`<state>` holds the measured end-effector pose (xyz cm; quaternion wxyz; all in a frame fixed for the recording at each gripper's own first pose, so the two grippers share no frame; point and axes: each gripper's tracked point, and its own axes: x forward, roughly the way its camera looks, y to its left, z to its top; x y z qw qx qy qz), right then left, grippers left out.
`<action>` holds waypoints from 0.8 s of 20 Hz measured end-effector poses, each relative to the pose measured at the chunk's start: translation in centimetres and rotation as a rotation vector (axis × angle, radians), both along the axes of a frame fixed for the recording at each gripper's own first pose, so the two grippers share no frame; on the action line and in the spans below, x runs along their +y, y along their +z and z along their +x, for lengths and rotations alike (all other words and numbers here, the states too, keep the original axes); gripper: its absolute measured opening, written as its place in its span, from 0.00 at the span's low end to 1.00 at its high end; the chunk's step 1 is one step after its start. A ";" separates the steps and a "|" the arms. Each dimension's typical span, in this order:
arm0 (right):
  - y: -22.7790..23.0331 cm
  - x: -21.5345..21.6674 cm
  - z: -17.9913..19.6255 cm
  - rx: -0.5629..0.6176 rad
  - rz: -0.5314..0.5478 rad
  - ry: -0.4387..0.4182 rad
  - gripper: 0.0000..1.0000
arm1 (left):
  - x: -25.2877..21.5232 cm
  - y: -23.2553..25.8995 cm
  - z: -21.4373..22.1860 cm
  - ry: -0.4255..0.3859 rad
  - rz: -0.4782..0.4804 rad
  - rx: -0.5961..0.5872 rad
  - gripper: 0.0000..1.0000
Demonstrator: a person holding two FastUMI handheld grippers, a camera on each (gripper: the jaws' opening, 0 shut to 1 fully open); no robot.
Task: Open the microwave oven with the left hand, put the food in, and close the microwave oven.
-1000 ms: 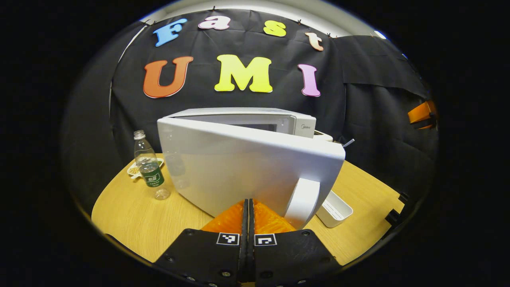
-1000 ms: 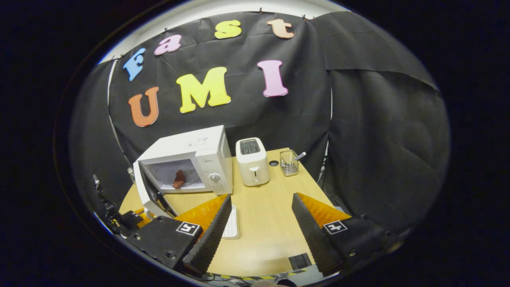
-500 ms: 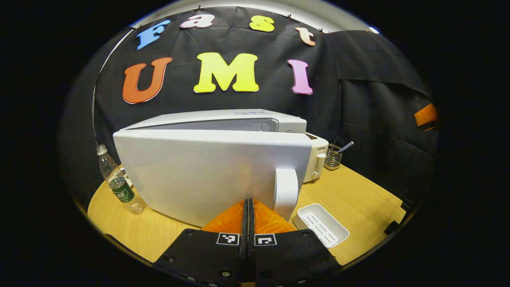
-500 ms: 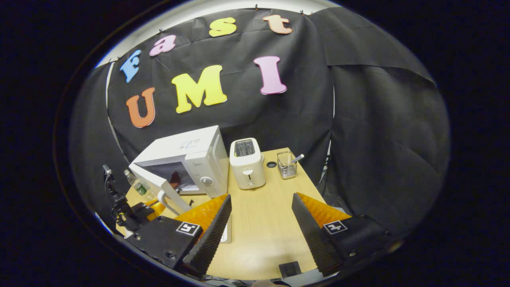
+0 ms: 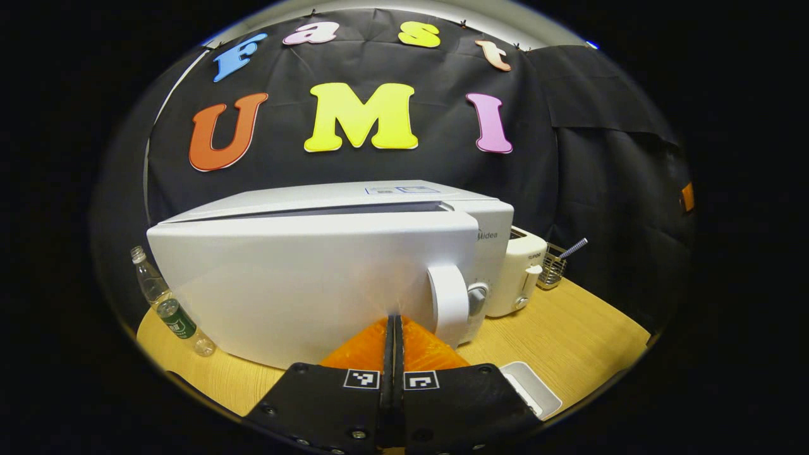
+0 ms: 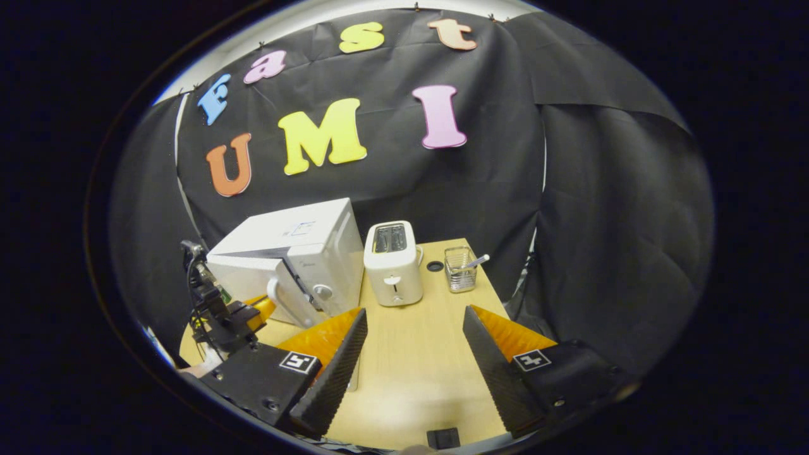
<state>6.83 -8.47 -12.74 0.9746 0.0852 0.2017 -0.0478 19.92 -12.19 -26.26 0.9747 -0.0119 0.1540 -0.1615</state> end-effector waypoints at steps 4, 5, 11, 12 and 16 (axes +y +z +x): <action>-0.1 -0.6 0.7 0.010 -0.001 0.002 0.98 | -0.3 -0.1 1.8 0.035 -0.013 0.006 0.00; -0.1 -0.9 0.9 0.013 -0.001 -0.002 0.98 | -0.2 0.0 1.9 0.039 -0.021 0.004 0.00; 0.2 -1.1 1.3 0.004 0.008 0.002 0.98 | -0.3 -0.1 1.9 0.046 -0.015 0.007 0.01; 0.2 -1.0 1.3 0.004 0.007 0.004 0.98 | -0.3 -0.1 2.0 0.044 -0.014 0.004 0.01; 0.4 -0.7 1.1 0.001 -0.005 0.013 0.98 | -0.6 -0.3 2.6 0.061 -0.067 0.047 0.01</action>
